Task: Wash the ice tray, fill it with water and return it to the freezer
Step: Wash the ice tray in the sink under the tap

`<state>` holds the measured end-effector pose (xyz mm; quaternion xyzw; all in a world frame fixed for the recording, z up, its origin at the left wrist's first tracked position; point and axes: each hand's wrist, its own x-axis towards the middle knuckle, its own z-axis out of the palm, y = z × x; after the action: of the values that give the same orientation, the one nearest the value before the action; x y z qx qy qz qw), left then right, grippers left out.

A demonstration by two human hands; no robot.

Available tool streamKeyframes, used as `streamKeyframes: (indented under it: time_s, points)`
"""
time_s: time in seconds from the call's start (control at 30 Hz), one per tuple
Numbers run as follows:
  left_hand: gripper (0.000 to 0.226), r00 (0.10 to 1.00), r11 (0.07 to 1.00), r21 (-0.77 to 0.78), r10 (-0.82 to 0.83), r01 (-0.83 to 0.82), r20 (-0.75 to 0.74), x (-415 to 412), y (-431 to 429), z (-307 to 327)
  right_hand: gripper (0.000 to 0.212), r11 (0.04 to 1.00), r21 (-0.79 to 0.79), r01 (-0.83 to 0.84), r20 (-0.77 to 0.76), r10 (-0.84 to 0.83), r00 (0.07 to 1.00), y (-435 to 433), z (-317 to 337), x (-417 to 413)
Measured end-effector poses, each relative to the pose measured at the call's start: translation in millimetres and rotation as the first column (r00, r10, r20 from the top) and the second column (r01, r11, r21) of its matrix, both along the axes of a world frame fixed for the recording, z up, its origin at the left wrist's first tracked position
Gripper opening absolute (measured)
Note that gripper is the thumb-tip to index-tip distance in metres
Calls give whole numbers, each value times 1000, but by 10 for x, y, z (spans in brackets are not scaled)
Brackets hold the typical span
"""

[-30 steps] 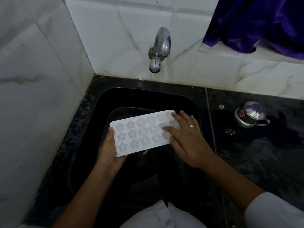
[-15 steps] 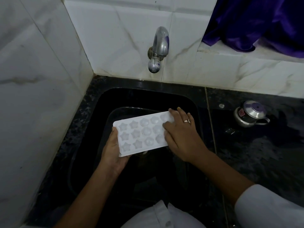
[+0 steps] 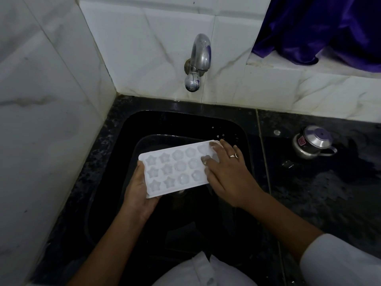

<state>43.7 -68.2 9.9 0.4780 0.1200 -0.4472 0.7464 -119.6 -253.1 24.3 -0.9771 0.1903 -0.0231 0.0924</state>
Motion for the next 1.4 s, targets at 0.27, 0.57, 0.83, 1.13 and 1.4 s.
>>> streamKeyframes:
  time_s: [0.27, 0.57, 0.83, 1.13, 1.4]
  points:
    - [59, 999, 1000, -13, -17, 17, 35, -51, -22, 8, 48, 999, 37, 26, 9, -26, 1000, 14, 41, 54]
    - [57, 999, 1000, -17, -10, 10, 33, -19, -8, -10, 44, 997, 42, 64, 24, -65, 998, 1, 49, 49]
    - [62, 999, 999, 31, -23, 22, 35, -54, 3, -46, 47, 996, 64, 56, 2, -56, 998, 42, 19, 64]
    - [64, 997, 998, 50, -31, 28, 69, -47, -6, -53, 46, 995, 70, 71, 2, -71, 997, -49, 69, -13]
    - [61, 998, 998, 59, -25, 22, 50, -65, 3, -18, 47, 995, 87, 55, 4, -55, 998, 53, 22, 17]
